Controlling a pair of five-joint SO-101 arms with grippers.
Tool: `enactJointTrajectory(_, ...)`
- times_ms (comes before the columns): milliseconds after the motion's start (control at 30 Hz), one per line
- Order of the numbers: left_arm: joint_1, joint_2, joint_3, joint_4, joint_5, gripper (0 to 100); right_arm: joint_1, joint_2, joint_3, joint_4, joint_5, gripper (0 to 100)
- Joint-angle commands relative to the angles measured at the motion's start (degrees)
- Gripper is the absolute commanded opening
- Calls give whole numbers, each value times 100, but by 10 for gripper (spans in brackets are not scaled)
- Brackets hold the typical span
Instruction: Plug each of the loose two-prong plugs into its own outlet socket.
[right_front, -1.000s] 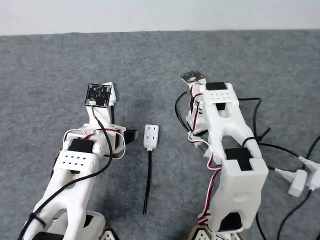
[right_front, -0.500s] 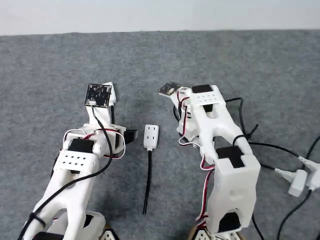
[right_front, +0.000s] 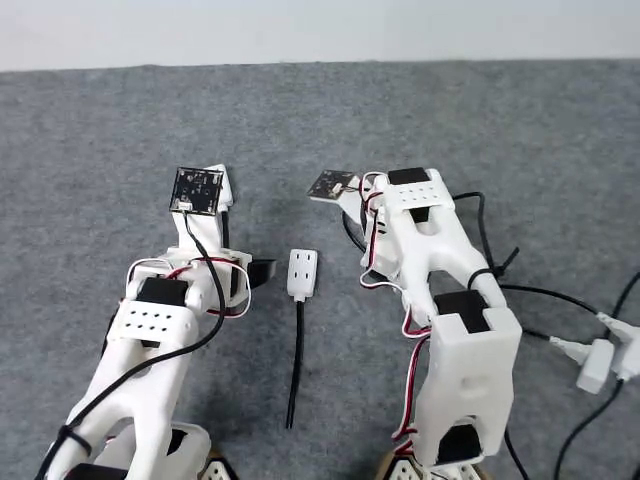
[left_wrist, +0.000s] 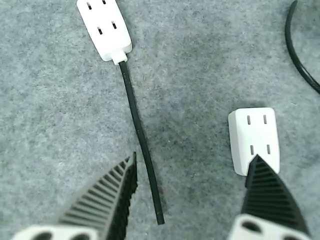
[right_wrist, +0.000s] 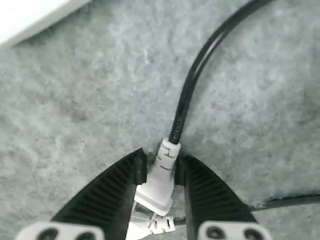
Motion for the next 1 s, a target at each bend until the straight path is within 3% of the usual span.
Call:
enactJointTrajectory(0,-44,-193,-207,44,-62,327,-4,-40,-202,-198,114,103)
enactJointTrajectory(67,-44,-193,-207,44,-62,327,-4,48,-229,-242,105,17)
enactJointTrajectory(167,-44,-193,-207,44,-62,327,13,84,-246,-233,26,9)
enactJointTrajectory(433,-44,-193,-207,44,-62,327,57,145,-677,-242,-1732,8)
enactJointTrajectory(533,-44,-193,-207,44,-62,327,48,171,-651,-409,-1723,20)
enactJointTrajectory(700,-44,-193,-207,44,-62,327,4,259,-677,-400,-1530,177)
enactJointTrajectory(967,-44,-193,-207,44,-62,327,-101,259,-677,-435,-1336,101)
